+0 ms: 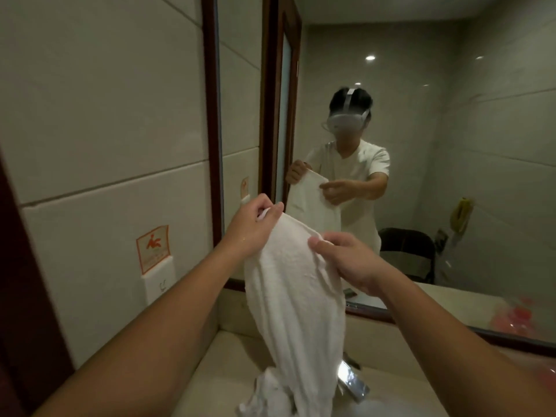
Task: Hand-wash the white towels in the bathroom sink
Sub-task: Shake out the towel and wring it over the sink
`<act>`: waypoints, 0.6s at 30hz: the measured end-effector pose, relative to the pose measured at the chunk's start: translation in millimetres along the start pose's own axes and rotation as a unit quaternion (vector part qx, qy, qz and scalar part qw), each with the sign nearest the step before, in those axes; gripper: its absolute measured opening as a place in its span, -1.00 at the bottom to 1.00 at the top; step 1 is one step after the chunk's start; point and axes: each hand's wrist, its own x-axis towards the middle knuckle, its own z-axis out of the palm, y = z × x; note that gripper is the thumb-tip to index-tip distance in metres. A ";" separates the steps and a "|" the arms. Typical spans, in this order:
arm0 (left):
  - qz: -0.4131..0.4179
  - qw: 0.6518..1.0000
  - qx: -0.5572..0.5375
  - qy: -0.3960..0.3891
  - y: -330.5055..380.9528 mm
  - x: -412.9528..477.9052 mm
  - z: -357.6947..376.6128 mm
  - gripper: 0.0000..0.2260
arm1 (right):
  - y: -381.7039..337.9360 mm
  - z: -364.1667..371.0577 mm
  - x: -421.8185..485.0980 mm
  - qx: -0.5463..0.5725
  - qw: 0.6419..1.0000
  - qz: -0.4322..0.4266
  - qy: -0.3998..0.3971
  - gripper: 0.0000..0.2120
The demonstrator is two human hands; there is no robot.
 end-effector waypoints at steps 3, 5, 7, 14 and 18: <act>0.015 1.000 0.019 0.019 -1.8 6.2 -4.8 -0.65 | -9.7 -3.1 4.5 -0.102 0.993 -0.040 0.041 -0.58; 0.023 0.999 0.031 0.029 -2.2 10.7 -6.0 -0.65 | -17.8 -6.1 8.6 -0.171 0.981 -0.070 0.060 -0.56; 0.038 0.998 0.029 0.038 1.6 17.2 -8.0 -0.64 | -27.0 -7.0 13.4 -0.208 0.970 -0.085 0.088 -0.59; 0.013 0.999 -0.033 0.006 5.4 26.1 -11.1 -0.55 | -63.5 -3.2 36.2 0.011 0.981 -0.091 0.171 -0.70; -0.114 0.983 -0.085 -0.116 -25.1 -8.5 21.1 -0.56 | -66.1 10.2 45.4 0.053 0.981 -0.073 0.170 -0.67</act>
